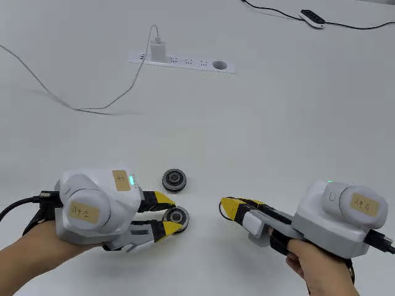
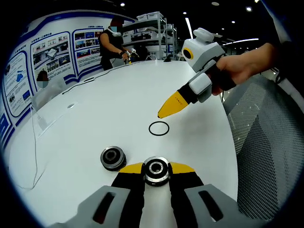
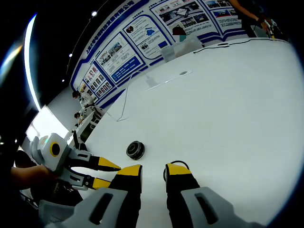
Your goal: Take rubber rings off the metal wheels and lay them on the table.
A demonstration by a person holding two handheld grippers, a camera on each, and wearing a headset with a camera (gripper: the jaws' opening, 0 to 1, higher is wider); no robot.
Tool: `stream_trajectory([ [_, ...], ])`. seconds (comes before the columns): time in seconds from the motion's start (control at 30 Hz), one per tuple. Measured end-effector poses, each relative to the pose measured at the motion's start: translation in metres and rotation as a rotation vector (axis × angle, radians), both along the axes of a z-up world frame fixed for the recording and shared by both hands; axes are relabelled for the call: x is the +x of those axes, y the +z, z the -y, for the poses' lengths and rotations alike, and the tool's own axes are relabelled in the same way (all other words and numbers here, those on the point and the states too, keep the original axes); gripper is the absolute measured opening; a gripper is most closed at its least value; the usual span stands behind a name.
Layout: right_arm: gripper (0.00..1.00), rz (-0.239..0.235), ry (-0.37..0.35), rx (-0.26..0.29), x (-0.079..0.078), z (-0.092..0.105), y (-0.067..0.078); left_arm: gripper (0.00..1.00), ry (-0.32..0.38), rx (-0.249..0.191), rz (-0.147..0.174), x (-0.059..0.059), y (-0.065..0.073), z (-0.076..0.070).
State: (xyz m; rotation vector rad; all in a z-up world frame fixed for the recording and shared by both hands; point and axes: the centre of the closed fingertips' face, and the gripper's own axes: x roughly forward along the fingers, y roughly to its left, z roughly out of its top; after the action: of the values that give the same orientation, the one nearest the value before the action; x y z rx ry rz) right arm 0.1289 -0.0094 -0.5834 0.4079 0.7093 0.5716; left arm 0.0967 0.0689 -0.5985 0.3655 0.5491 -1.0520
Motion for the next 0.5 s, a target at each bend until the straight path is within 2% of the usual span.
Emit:
stream_trajectory([
  [0.1, 0.2, -0.002, -0.001, 0.016, 0.0001, -0.0012, 0.0012, 0.19, 0.001, 0.007, -0.004, 0.0004, -0.0023, -0.0004],
  [0.5, 0.2, -0.004, -0.001, 0.017, -0.0006, -0.0012, 0.0007, 0.15, 0.0, 0.022, -0.012, 0.0017, -0.0072, -0.0029],
])
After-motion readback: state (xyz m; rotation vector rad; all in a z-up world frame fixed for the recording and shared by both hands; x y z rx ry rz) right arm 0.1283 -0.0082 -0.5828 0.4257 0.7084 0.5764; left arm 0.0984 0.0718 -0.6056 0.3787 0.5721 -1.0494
